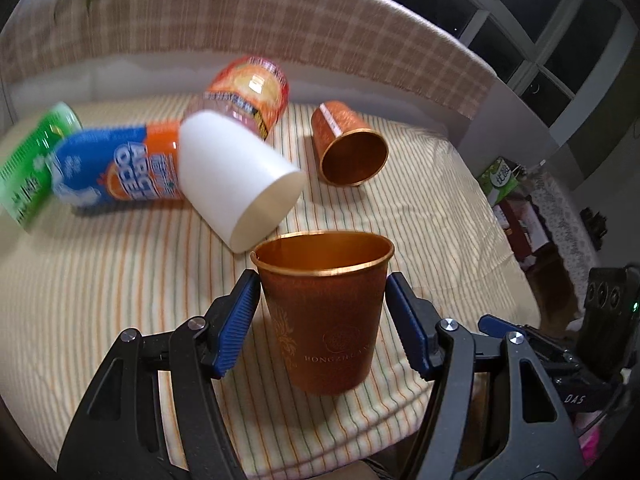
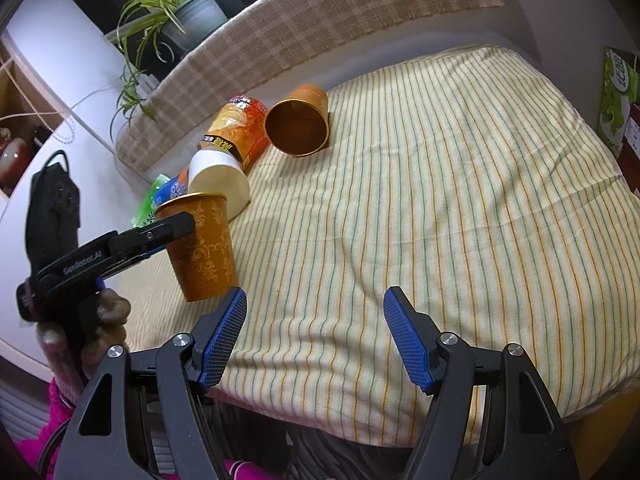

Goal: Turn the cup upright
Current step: 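Grasp the upright copper cup with the left tool and reposition it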

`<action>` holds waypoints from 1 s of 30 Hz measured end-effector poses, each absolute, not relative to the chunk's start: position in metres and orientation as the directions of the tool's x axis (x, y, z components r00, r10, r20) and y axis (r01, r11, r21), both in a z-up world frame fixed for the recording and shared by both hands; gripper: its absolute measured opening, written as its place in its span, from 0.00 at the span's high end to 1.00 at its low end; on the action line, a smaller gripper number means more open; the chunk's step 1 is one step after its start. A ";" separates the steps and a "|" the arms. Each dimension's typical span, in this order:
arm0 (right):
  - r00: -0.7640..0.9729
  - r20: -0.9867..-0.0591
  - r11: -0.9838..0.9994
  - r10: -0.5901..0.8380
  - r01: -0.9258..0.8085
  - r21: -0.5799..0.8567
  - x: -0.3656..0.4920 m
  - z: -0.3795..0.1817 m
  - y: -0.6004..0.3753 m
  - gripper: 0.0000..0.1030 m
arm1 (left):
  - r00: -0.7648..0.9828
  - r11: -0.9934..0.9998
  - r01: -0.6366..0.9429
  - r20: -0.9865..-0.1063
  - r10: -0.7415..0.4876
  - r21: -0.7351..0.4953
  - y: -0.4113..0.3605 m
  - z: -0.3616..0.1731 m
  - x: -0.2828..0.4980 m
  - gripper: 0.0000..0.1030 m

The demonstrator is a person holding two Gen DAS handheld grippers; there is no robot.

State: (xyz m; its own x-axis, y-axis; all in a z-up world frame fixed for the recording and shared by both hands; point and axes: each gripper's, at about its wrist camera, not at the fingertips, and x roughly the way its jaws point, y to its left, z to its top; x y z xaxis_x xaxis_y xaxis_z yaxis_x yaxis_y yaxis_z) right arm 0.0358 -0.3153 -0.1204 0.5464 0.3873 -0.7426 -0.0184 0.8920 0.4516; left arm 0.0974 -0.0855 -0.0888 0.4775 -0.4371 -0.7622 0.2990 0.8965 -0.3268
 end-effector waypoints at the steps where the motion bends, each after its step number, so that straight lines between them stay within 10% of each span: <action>1: 0.548 -0.742 0.893 0.386 -0.019 0.450 0.035 -0.120 -0.315 0.31 | 0.489 0.900 0.305 -0.759 -0.430 -0.312 -0.086 -0.087 0.096 0.35; 14: 0.552 -0.743 0.897 0.378 -0.020 0.442 0.035 -0.118 -0.313 0.31 | 0.654 0.940 0.338 -0.704 -0.275 -0.053 -0.111 -0.081 0.083 0.36; 30: 0.581 -0.743 0.918 0.334 -0.019 0.397 0.027 -0.110 -0.310 0.31 | 0.658 0.938 0.346 -0.707 -0.259 -0.021 -0.114 -0.094 0.076 0.35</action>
State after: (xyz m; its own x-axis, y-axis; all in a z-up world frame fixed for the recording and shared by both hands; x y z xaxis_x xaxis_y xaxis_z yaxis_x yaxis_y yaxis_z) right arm 0.0272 -0.3095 -0.1104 0.5808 0.3336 -0.7425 -0.0195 0.9176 0.3970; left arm 0.0765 -0.1136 -0.0939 0.6579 -0.2589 -0.7072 0.3461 0.9380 -0.0215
